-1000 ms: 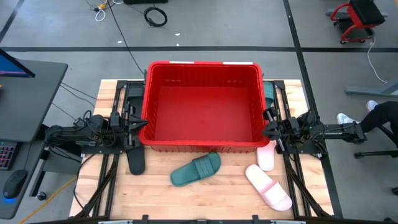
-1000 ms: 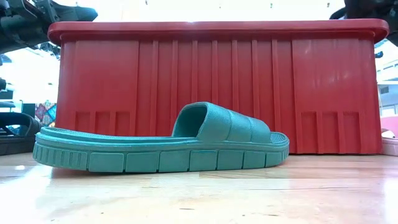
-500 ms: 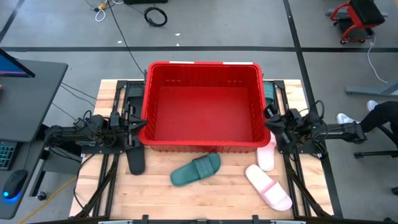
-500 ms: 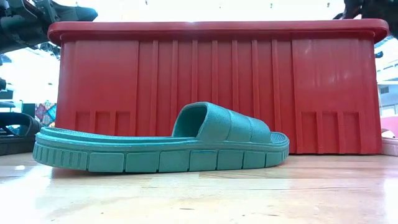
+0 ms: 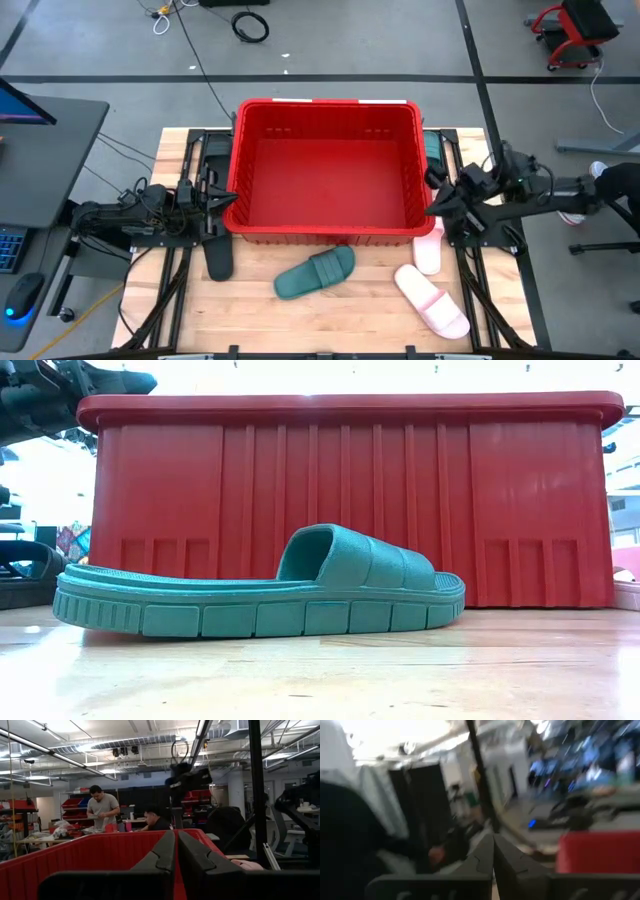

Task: Pick and place slides into bin
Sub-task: Put the bottom pink slide in the red bin

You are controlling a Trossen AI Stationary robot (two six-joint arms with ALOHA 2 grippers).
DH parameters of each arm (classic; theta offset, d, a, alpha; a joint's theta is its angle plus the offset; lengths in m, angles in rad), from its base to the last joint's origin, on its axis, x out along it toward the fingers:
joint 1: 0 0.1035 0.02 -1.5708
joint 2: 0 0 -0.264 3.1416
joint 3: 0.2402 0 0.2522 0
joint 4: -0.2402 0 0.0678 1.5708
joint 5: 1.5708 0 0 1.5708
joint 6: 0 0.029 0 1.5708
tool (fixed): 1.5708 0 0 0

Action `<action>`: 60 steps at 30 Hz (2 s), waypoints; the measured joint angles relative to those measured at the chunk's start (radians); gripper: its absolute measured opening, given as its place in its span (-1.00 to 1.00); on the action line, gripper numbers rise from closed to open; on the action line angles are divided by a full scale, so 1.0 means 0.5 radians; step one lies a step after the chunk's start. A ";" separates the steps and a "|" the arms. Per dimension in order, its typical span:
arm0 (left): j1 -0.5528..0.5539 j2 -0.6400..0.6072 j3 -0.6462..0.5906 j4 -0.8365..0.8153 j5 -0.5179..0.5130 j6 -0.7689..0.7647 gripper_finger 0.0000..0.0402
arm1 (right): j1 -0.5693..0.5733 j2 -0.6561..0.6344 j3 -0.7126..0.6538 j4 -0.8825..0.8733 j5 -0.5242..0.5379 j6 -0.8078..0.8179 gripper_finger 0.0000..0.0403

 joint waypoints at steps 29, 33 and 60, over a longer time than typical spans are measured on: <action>0.000 0.000 0.000 0.080 0.000 -0.009 -0.82 | 1.680 1.565 1.185 -1.423 0.397 1.595 -0.93; 0.000 0.000 0.000 0.088 0.000 -0.146 -0.85 | 1.749 1.651 1.158 -1.645 0.395 1.698 -0.81; 0.000 0.001 0.000 0.059 -0.001 -0.264 -0.90 | 1.306 1.656 0.077 -1.469 -0.133 0.549 0.26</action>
